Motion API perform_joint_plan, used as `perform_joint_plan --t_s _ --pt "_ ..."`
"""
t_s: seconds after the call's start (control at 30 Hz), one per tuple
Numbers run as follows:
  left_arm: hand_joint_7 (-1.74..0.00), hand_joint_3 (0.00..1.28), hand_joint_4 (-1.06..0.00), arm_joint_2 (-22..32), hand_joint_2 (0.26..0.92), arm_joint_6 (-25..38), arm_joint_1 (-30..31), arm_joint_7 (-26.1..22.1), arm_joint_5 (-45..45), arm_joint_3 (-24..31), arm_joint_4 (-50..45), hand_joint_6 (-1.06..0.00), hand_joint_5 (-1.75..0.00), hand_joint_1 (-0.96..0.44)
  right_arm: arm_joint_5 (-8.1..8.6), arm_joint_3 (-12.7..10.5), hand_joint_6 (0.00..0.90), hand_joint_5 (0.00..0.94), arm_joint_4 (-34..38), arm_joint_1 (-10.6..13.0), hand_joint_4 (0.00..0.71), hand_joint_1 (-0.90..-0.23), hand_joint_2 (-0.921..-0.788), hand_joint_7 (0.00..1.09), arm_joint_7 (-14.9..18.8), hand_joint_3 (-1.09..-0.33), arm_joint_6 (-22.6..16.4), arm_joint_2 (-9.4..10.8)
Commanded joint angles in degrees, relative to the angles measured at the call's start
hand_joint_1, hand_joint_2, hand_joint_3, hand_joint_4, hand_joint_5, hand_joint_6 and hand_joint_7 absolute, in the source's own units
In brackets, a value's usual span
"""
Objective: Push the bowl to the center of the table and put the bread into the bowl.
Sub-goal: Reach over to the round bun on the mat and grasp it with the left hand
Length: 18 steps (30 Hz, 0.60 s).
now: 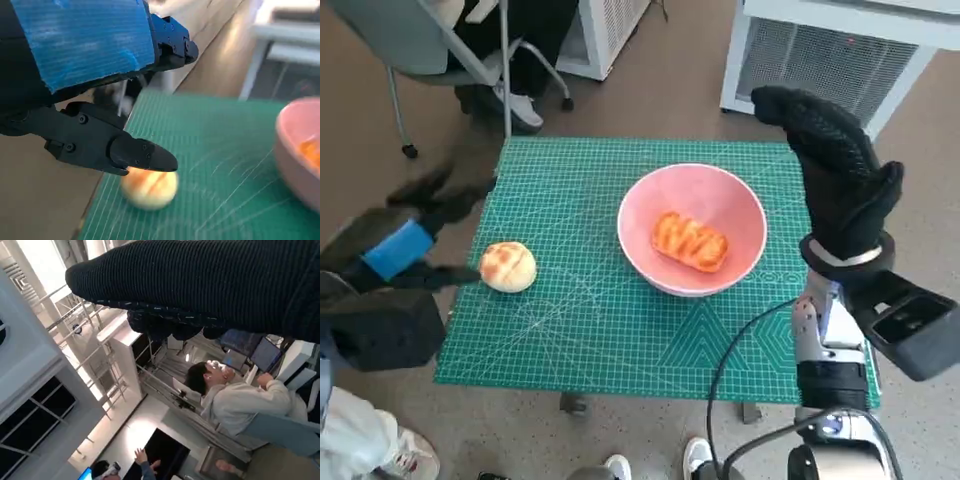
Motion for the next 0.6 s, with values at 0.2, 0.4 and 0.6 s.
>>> perform_joint_plan --t_s 0.2,0.4,0.6 --pt "-0.02 0.00 -0.10 -1.6 0.825 0.8 -1.2 2.1 3.2 -7.1 7.3 -0.28 -0.02 -0.35 1.54 -0.6 -0.001 0.492 3.7 -1.4 -0.001 -0.580 -0.921 0.69 2.9 -0.759 -1.2 -0.5" --pt "-0.04 0.01 -0.16 -4.2 0.819 1.4 -5.5 3.4 5.7 -12.8 15.5 -0.33 -0.03 -0.28 1.40 -0.8 -0.001 0.493 3.7 -1.6 -0.001 -0.580 -0.921 0.69 3.2 -0.767 -1.3 -1.0" --pt "-0.06 0.00 -0.29 -7.3 0.819 0.2 -9.5 6.9 8.3 -17.3 24.6 -0.42 -0.03 -0.20 1.64 -0.9 -0.001 0.488 3.0 -1.3 -0.001 -0.576 -0.921 0.69 3.3 -0.774 -0.7 -1.3"
